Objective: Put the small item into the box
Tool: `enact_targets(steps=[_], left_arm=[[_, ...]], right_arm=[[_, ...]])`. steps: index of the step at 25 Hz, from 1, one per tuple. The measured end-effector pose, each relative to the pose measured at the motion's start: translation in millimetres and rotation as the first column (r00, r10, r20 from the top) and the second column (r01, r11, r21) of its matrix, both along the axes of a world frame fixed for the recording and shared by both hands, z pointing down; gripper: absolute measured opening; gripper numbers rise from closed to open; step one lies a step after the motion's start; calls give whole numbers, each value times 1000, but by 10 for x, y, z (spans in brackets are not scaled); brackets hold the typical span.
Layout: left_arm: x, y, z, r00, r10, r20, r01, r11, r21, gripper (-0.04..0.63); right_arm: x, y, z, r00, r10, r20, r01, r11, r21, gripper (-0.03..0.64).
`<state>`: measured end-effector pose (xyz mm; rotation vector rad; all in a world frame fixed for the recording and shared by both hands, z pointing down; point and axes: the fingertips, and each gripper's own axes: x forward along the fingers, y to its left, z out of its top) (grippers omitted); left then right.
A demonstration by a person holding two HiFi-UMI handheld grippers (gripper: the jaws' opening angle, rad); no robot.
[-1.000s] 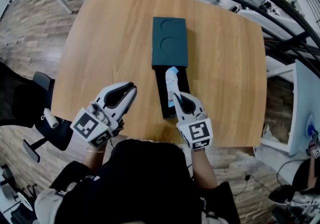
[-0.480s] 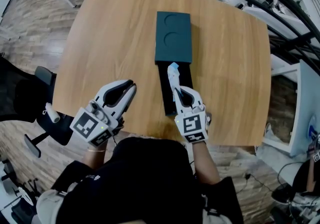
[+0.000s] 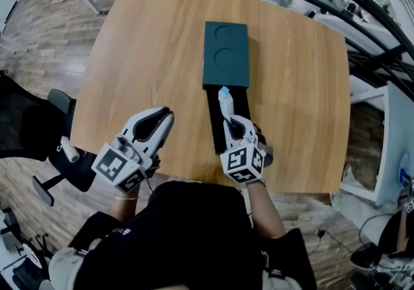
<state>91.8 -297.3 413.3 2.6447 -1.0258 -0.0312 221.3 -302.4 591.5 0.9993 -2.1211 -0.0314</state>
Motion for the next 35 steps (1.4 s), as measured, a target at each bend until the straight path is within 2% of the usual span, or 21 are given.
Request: enact_targets(steps=[9,13,18,19,21,26,35], left_arm=[[-26,-48,-47,1000,-15,-3,15,1000,0,28],[-80,-24,42,1000,-14,27,14,1000,13,28],[-57,-55,-53,1000,-11,-16,12,1000,21,28],[-68,-59,-55,1000,-16,-11,16,1000,17,28],[-81,-56,-58,1000,-19,-2,20,1000,14,28],[-79,-15,-60,1000,-8,-19,9,999,32,28],[-119,-8,-76,1000,8,-29,-7,999,41,28]], right_arm=[[-25,-1,78,1000,-15,13,16,999,-50,29],[-36,17,104,999,-19,32,21,997,-68,31],[-31,3,109,999,-9,41,12,997,-73,34],[-32,1,104,999,-6,41,9,997,-73,43],[-41,2,99,999,-4,43,8,997,-74,116],[-36,30,93,999,1,53,4,997,-76,121],[-148,89,-81,991,25,130,-17,998,-65,137]])
